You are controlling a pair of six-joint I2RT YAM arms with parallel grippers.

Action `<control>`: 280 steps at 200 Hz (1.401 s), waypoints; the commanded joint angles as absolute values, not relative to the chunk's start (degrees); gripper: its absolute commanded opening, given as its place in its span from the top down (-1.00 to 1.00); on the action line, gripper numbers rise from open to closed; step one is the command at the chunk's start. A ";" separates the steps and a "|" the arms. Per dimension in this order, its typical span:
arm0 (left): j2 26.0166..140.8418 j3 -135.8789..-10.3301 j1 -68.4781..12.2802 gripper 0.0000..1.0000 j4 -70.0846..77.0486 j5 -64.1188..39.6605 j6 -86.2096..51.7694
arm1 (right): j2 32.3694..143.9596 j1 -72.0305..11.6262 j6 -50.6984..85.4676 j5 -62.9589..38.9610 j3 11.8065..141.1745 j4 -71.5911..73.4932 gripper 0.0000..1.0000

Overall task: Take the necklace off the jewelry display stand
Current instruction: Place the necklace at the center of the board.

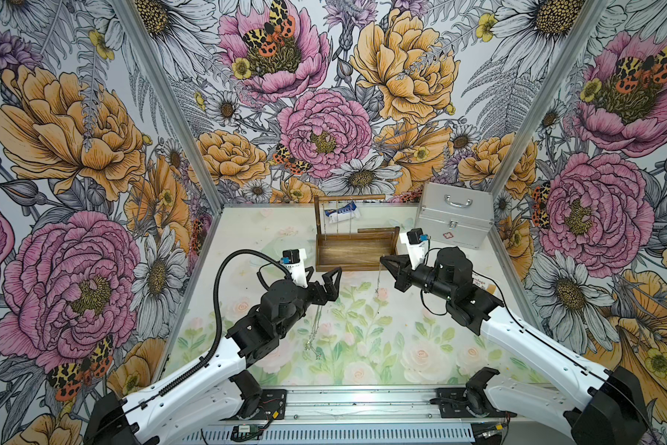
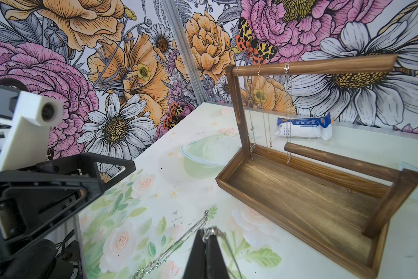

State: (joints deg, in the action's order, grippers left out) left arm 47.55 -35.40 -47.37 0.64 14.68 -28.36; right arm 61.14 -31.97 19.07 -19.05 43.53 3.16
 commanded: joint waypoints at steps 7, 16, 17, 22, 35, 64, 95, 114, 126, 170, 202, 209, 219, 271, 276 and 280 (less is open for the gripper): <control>47.89 -39.98 -49.45 -0.97 0.46 6.99 -20.01 | 60.03 -32.31 20.12 -17.54 43.37 4.55 1.00; 49.26 -41.52 -49.82 -0.97 0.38 4.15 -18.63 | 59.91 -32.31 20.19 -17.60 43.39 4.61 1.00; 49.46 -41.68 -49.87 -0.97 0.41 3.79 -18.63 | 59.92 -32.28 20.20 -17.63 43.31 4.63 1.00; 50.30 -42.31 -49.99 -0.97 0.46 2.42 -17.94 | 59.89 -32.28 20.21 -17.66 43.29 4.66 1.00; 52.46 -43.53 -50.52 -0.97 1.06 -0.46 -16.99 | 59.77 -32.31 20.30 -17.60 43.08 4.92 1.00; 56.51 -42.65 -50.72 -0.97 6.63 -6.24 -16.02 | 59.26 -32.28 20.30 -17.59 43.02 4.83 1.00; 62.38 -42.62 -50.58 -0.97 10.92 -12.86 -15.70 | 58.54 -32.26 20.35 -17.32 42.96 4.75 1.00; 65.13 -42.12 -50.21 -0.97 12.88 -14.67 -15.42 | 58.10 -32.26 20.48 -17.56 42.94 4.66 1.00; 67.44 -42.75 -49.47 -0.97 13.18 -16.05 -15.15 | 57.76 -32.26 20.65 -17.74 42.85 4.65 1.00; 76.73 -45.97 -47.03 -0.85 13.82 -20.68 -13.82 | 56.10 -32.26 21.00 -17.83 42.50 4.66 1.00; 82.19 -48.10 -45.84 -0.78 14.36 -22.43 -13.35 | 55.13 -32.26 21.09 -17.80 42.42 4.57 1.00; 83.34 -48.80 -45.62 -0.76 14.38 -22.71 -13.35 | 54.98 -32.26 21.10 -17.85 42.37 4.57 1.00; 84.81 -49.68 -45.29 -0.73 14.34 -23.19 -13.26 | 54.76 -32.26 21.18 -17.81 42.36 4.53 1.00; 91.51 -53.27 -43.58 -0.42 14.37 -25.39 -14.61 | 53.92 -32.26 21.23 -17.86 42.21 4.40 1.00; 92.02 -53.57 -43.57 -0.38 14.34 -25.62 -14.74 | 53.88 -32.26 21.27 -17.85 42.20 4.39 1.00; 92.33 -53.84 -43.59 -0.35 14.33 -25.81 -14.82 | 53.88 -32.26 21.27 -17.83 42.21 4.39 1.00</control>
State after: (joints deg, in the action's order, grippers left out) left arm 90.54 -51.79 -43.99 13.21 -22.55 -14.79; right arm 55.00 -31.97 20.56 -18.24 42.57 3.33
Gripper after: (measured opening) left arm 0.711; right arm 0.047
